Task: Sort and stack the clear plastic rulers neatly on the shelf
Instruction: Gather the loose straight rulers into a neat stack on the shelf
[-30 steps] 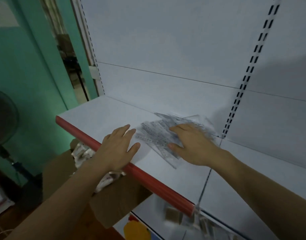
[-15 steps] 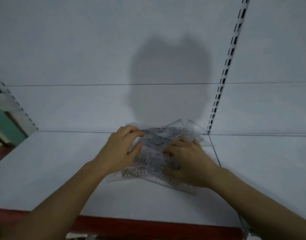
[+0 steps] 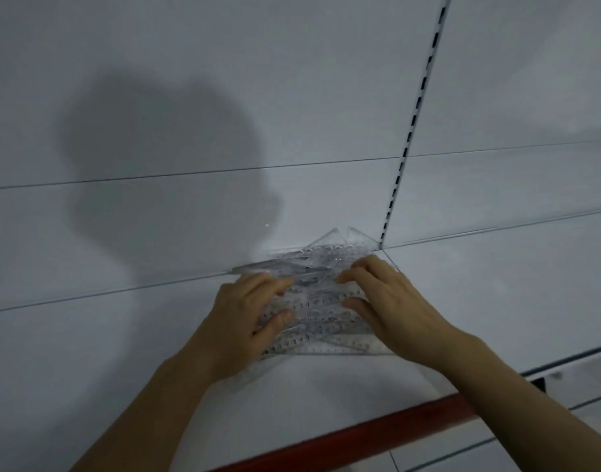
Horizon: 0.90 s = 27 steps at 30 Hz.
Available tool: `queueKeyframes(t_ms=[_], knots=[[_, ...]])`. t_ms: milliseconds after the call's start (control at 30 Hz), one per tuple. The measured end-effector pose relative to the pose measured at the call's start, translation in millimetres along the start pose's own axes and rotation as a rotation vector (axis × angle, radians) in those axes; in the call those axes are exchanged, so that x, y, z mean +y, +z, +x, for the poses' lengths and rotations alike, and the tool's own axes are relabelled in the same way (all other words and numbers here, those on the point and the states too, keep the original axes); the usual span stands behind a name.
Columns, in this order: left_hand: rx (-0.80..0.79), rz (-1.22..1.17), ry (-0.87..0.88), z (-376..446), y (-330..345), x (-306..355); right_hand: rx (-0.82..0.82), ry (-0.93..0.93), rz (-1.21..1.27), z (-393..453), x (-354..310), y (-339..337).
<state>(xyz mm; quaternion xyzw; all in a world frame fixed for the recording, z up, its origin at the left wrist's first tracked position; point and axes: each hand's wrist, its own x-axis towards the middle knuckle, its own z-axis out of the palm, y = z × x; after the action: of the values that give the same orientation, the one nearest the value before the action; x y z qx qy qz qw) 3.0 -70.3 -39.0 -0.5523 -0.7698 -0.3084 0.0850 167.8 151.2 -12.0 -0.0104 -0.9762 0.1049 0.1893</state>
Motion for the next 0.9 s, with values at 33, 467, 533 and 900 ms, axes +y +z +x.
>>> queueKeyframes(t_ms=[33,467,533,900], knots=[[-0.005,-0.023,0.006,-1,-1,0,0.028,-0.002,0.035,2,-2,-4],[0.167,-0.155,-0.214,-6,5,-4,-0.19,0.249,-0.018,15,23,4],[0.162,-0.171,-0.232,-6,6,-1,-0.123,0.224,-0.044,16,22,13],[0.171,-0.228,-0.253,-7,3,3,0.094,0.173,-0.078,11,20,34]])
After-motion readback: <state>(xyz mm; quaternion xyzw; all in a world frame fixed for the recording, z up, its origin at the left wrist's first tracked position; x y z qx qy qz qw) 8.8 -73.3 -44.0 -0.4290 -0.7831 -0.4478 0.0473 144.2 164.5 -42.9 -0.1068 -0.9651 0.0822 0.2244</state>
